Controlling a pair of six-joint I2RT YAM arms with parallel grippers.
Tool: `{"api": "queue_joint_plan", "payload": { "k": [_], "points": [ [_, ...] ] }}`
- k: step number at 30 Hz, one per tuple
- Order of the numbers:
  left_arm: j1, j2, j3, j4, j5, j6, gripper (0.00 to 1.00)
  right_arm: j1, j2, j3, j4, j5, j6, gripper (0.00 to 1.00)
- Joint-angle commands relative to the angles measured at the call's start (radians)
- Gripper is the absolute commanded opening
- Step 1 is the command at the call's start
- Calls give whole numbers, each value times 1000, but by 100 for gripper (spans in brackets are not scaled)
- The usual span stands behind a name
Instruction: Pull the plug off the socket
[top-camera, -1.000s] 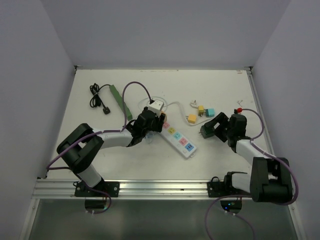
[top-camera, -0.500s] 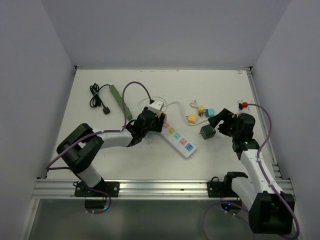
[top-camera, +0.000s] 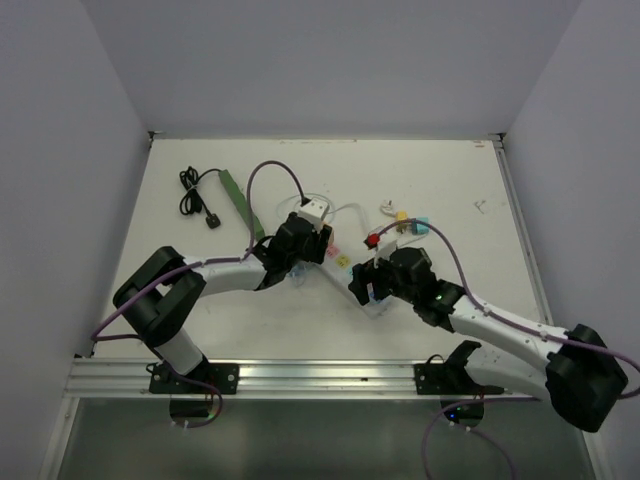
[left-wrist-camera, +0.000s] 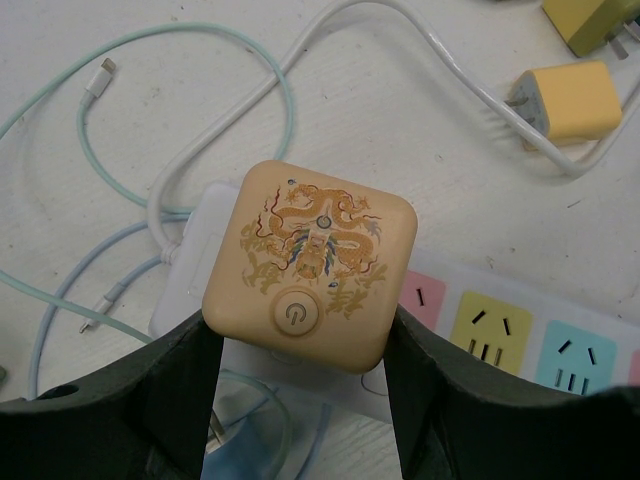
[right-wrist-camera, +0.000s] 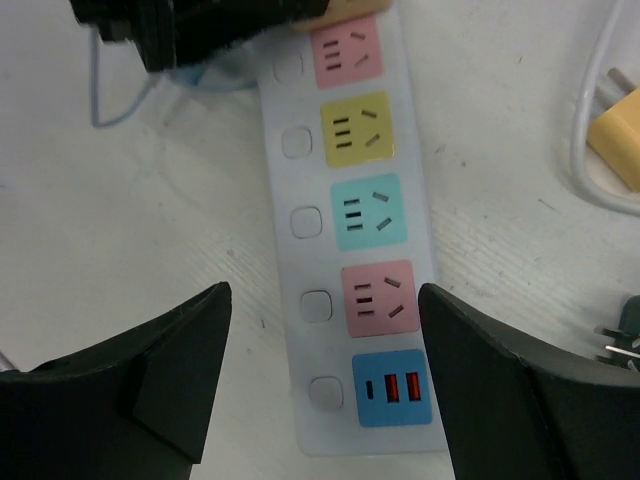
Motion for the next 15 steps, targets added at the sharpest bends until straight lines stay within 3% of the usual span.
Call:
{"api": "queue_joint_plan", "payload": {
  "k": [1, 5, 15],
  "points": [
    [8, -3, 33, -80, -13, 2, 0, 128, 131, 51, 64, 238, -115, 79],
    [2, 9, 59, -103, -6, 2, 0, 196, 237, 76, 130, 366, -121, 66],
    [-30, 1, 88, -163, -68, 36, 0, 205, 367, 94, 245, 357, -106, 33]
  ]
}}
